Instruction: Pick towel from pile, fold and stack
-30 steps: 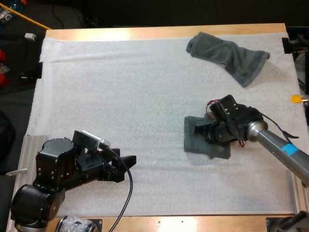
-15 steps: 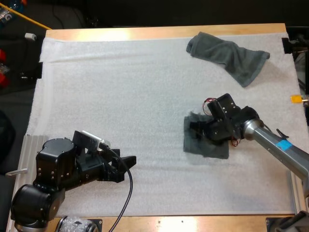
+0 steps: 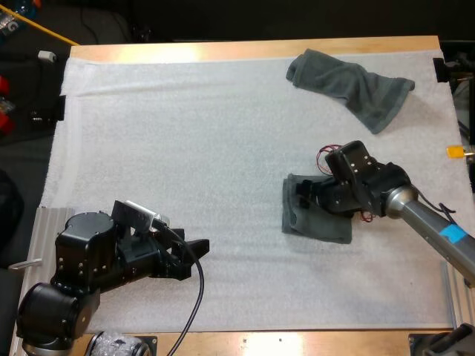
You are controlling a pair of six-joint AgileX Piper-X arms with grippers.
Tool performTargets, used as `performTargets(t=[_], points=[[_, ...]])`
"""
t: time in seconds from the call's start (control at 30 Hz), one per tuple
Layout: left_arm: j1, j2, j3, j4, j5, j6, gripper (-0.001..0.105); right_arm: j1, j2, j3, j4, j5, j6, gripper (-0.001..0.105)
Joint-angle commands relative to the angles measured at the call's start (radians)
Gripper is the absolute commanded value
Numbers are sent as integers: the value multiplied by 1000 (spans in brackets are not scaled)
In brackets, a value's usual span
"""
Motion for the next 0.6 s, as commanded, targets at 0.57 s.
performTargets(t=[0.57], points=[[1, 3, -3, -2, -6, -1, 60, 193, 121, -5, -169, -63, 103, 71]])
